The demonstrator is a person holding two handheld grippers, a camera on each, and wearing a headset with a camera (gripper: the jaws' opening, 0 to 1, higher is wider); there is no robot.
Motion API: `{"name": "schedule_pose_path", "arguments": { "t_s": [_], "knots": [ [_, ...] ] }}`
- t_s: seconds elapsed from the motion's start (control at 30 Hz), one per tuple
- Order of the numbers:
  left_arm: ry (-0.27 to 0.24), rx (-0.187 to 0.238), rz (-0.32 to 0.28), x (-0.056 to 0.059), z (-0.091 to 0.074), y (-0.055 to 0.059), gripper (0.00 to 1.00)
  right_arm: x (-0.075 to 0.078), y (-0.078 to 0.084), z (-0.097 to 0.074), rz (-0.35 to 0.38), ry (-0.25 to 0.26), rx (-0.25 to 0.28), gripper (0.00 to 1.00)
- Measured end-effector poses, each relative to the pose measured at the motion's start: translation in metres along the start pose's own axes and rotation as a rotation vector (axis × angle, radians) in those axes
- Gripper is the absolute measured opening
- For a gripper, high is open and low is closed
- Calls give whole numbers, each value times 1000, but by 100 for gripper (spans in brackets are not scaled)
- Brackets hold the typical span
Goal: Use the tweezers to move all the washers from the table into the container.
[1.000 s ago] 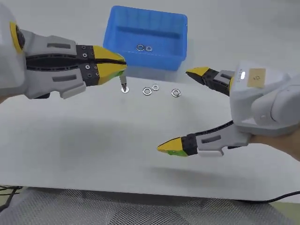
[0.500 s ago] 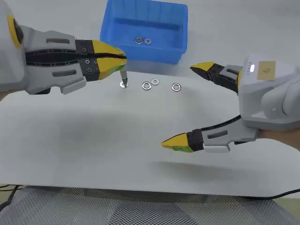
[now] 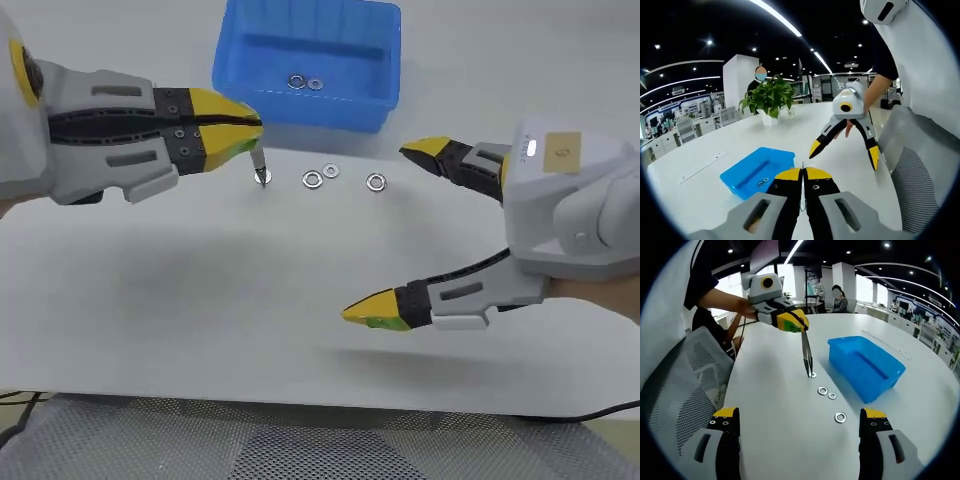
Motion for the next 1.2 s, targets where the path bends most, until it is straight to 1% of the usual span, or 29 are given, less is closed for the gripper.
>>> {"name": "schedule_pose_path", "arguments": {
  "t_s": [0.2, 0.27, 0.3, 0.33, 0.37, 0.4, 0.43, 0.5, 0.57, 0.67, 0.77, 0.8, 0.87, 0.97, 1.13, 1.2],
  "knots": [
    [18, 5, -18, -1, 0, 1, 4, -2, -2, 2, 2, -10, 4, 100],
    [35, 6, -31, -3, 0, 2, 4, -2, -5, 5, -2, -15, 10, 100],
    [54, 5, -39, -3, 0, 2, 4, -2, -8, 7, -8, -20, 12, 100],
    [59, 4, -42, -4, 1, 2, 4, -2, -11, 8, -13, -24, 13, 100],
    [73, 4, -63, -5, 1, 2, 5, -1, -14, 10, -21, -28, 19, 100],
    [73, 4, -58, -7, 2, 1, 5, -1, -17, 11, -27, -31, 24, 99],
    [85, 2, -63, -8, 2, 2, 5, -1, -21, 13, -33, -35, 31, 99],
    [94, 3, -76, -11, 2, 2, 4, 0, -26, 16, -45, -44, 39, 99],
    [86, -1, -71, -13, 2, 1, 4, 1, -33, 20, -59, -52, 46, 98],
    [108, -6, -72, -11, 3, 1, 4, 0, -41, 27, -82, -79, 54, 95],
    [129, -11, -66, -8, 4, 0, 5, -1, -47, 35, -115, -102, 55, 90],
    [133, -12, -66, -7, 4, -1, 5, -1, -49, 38, -128, -116, 50, 86],
    [136, -12, -69, -7, 4, -1, 5, 0, -52, 43, -139, -124, 50, 81],
    [130, -14, -77, -9, 3, 0, 5, 1, -57, 47, -141, -136, 58, 76],
    [145, -20, -87, -11, 2, 0, 5, 7, -66, 52, -140, -136, 76, 64],
    [156, -21, -91, -11, 3, -1, 5, 9, -70, 53, -130, -147, 88, 57]
  ]
}}
Point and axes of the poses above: the centre of the closed fingertips' face, and the gripper's own axes: z roughly forward along the fingers, x roughly to its right, y roughly out of its underside, the point moved 9 cm from there along -z, roughly backward along the fingers, and after that the axes turned 13 degrees about -x, right-handed, at the moved point
